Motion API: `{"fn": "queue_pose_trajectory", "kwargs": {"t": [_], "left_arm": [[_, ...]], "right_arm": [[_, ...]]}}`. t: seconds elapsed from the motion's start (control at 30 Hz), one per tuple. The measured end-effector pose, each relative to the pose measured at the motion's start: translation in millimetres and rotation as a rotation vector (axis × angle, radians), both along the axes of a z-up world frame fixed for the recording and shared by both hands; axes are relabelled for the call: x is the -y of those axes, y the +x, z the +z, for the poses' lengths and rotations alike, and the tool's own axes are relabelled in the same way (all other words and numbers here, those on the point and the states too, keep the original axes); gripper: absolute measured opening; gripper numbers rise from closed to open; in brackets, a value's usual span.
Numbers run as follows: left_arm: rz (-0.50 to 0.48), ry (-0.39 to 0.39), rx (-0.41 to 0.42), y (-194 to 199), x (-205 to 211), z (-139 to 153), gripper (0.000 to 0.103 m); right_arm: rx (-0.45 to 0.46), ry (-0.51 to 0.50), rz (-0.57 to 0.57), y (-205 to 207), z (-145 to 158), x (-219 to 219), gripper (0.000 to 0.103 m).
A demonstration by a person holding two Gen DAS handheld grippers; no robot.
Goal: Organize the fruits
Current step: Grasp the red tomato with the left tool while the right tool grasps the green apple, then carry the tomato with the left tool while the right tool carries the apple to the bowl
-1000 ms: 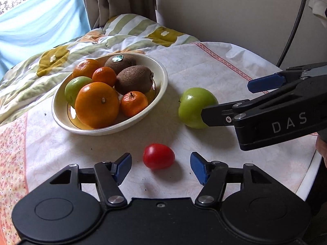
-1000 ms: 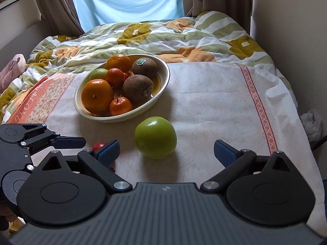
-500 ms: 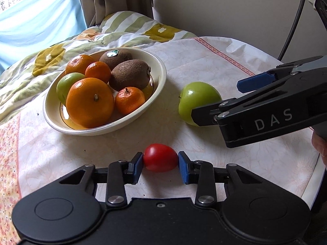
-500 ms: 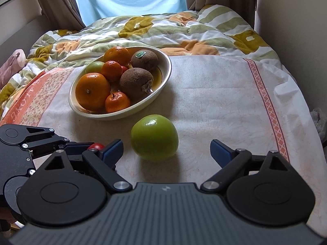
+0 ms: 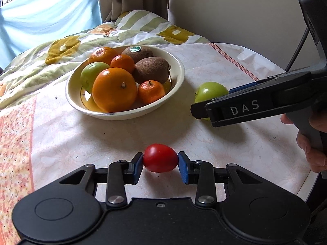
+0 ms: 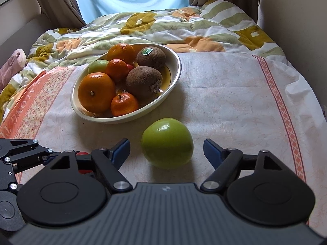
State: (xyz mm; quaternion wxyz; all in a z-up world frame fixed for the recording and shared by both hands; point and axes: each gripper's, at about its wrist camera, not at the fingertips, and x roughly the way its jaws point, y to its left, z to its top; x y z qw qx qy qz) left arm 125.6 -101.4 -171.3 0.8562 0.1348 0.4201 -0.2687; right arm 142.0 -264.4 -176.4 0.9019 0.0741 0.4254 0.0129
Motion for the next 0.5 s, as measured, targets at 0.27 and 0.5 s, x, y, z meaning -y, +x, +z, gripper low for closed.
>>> {"fn": "queue_pose_trajectory", "kwargs": {"t": [0.27, 0.5], "left_arm": [[0.068, -0.02, 0.009, -2.4, -20.3, 10.2, 0.04], [0.116, -0.042, 0.017, -6.2, -31.8, 19.6, 0.04]], "right_arm": [[-0.02, 0.012, -0.025, 4.3, -7.0, 1.2, 0.084], [-0.034, 0.017, -0.016, 8.4, -11.1, 0.3, 0.073]]}}
